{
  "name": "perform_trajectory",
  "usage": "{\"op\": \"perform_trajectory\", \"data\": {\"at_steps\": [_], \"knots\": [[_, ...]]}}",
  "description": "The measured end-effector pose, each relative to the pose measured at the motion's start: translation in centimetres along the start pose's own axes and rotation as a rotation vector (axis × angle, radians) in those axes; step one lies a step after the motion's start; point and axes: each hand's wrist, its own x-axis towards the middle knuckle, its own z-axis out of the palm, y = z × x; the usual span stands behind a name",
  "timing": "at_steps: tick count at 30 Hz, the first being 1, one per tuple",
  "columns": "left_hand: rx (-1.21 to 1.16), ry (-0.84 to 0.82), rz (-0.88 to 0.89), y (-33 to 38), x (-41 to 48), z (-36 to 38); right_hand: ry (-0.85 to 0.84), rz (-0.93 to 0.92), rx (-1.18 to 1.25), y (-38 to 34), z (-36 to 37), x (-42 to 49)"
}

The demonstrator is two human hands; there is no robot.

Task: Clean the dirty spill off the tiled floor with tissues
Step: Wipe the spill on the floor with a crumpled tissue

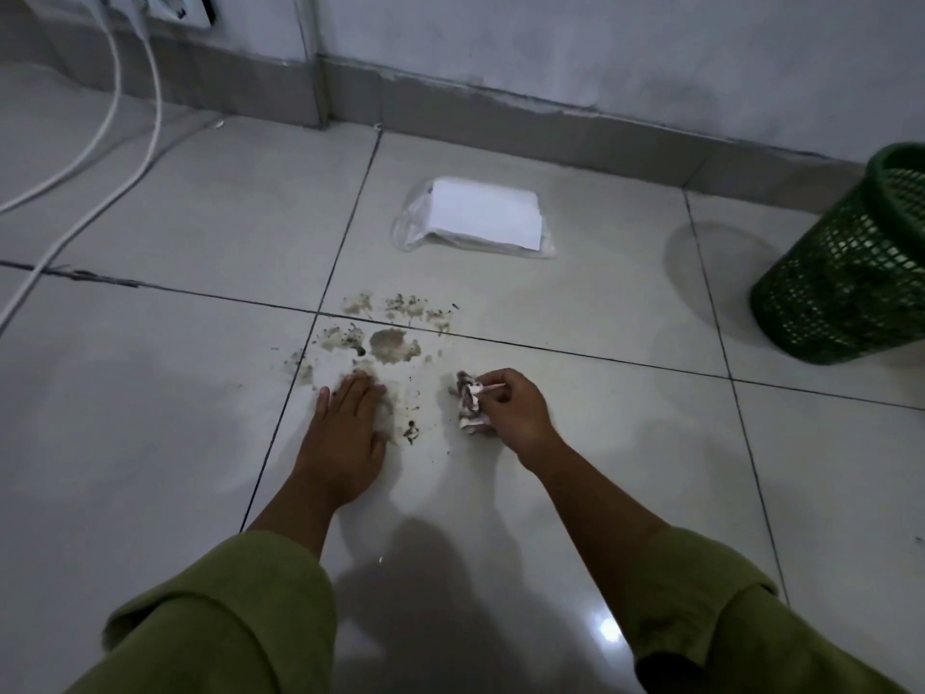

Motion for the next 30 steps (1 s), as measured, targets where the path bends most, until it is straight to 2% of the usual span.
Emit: {"op": "perform_trajectory", "data": {"at_steps": [3,8,11,14,18,19,21,22,23,27,30], "knots": [[0.003,0.005,0.016,0.0,0.0,0.3,0.147,-0.156,-0.337,1.0,-0.6,0.3],[0.010,0.015,0.024,0.3,-0.1,0.7,0.190,-0.391,-0.809,2.3,-1.1,-0.2],[0.007,0.027,0.018,0.3,-0.2,0.8,0.129,-0.421,-0.817,2.2,-0.6,-0.8],[0.004,0.041,0.005,0.1,-0.2,0.9,0.075,-0.538,-0.876,2.2,0.9,-1.6],[-0.005,0.042,-0.002,-0.2,-0.5,1.2,-0.002,-0.544,-0.933,3.2,2.1,-2.0],[-0.009,0.041,-0.001,-0.3,-0.5,1.2,0.012,-0.612,-0.981,3.6,2.2,-1.9],[-0.016,0.044,0.002,-0.4,-0.7,1.3,-0.018,-0.637,-0.889,3.3,1.7,-1.8],[-0.018,0.050,0.002,-0.5,-0.7,1.2,0.016,-0.642,-0.853,3.4,1.1,-1.6],[-0.022,0.059,-0.003,-0.6,-0.8,1.2,0.097,-0.649,-0.921,3.4,0.2,-1.3],[-0.026,0.085,-0.012,-1.1,-1.2,1.2,0.351,-0.454,-0.865,4.2,-1.9,-1.3],[-0.029,0.092,-0.009,-1.2,-1.6,1.3,0.361,-0.387,-0.846,4.4,-0.5,-2.4]]}}
